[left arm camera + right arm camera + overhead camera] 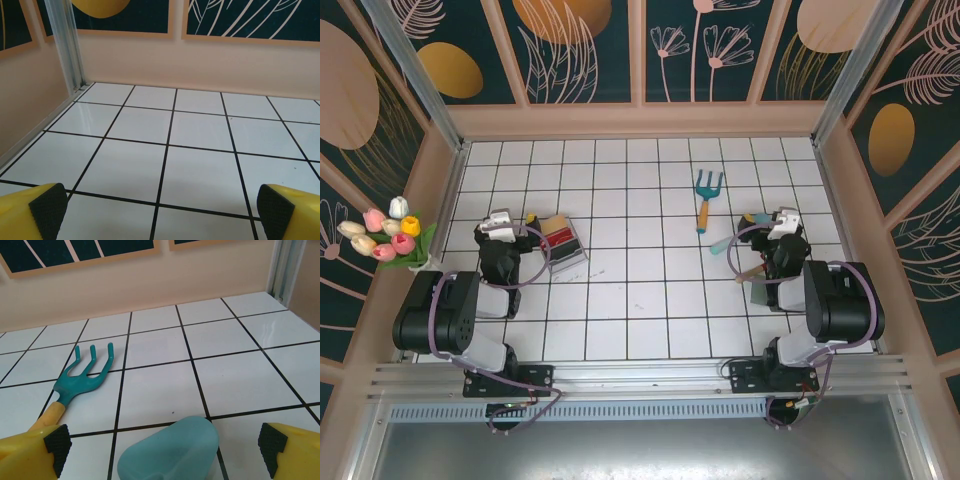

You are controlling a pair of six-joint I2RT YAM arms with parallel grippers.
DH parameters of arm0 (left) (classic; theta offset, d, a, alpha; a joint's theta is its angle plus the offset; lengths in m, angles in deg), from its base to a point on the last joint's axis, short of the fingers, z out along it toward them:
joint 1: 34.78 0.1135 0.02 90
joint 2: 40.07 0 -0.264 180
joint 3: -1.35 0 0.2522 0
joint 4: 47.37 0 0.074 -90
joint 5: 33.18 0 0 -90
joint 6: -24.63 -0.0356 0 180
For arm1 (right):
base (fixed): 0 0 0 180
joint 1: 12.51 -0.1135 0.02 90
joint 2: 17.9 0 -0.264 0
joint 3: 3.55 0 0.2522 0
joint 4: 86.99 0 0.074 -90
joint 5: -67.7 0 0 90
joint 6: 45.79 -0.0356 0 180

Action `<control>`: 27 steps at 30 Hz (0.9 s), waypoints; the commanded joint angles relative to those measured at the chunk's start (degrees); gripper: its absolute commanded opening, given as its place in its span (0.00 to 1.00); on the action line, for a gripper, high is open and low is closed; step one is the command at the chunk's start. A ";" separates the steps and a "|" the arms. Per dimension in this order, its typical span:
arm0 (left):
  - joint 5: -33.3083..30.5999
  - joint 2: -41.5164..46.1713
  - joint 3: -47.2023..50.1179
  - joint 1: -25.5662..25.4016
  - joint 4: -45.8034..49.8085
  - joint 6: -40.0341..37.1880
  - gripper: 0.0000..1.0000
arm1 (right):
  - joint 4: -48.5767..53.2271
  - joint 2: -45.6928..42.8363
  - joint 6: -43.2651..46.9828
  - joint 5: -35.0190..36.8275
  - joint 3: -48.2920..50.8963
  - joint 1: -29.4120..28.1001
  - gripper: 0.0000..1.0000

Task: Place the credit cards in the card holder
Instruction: Move the card holder to the bottom-center of the table.

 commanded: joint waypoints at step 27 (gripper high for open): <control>-5.33 23.81 -3.65 0.38 25.03 8.05 0.99 | 49.97 -20.81 -15.82 11.60 -15.56 -1.29 0.99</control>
